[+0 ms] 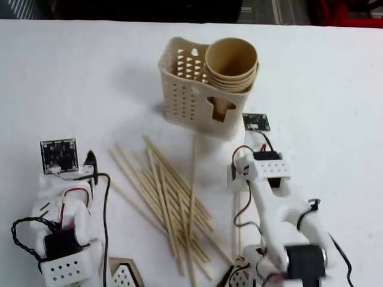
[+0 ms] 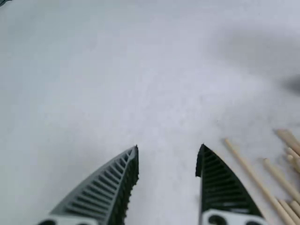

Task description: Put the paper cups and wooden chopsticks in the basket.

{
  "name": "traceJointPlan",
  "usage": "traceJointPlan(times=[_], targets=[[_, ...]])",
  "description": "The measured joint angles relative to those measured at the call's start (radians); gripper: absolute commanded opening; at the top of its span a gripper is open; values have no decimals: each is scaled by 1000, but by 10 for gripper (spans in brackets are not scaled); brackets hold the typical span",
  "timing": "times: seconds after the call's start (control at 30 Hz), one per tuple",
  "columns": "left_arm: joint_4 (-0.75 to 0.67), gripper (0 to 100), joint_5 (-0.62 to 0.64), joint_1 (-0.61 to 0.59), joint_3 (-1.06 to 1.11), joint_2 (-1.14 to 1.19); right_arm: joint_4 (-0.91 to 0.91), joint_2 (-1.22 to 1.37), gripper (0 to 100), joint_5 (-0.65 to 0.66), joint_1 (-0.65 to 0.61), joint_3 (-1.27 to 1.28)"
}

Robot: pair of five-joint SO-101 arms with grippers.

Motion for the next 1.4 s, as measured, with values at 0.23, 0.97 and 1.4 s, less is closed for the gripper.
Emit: traceJointPlan(times=[0.23,0.97,1.4], targets=[[0,210,0,0,0,0,230,-388,17,2,5,2],[-18,210,0,0,6,0,44,-1126,16,-14,-138,-107],[-18,211,0,0,6,0,-717,-827,17,-83,-241,-107]])
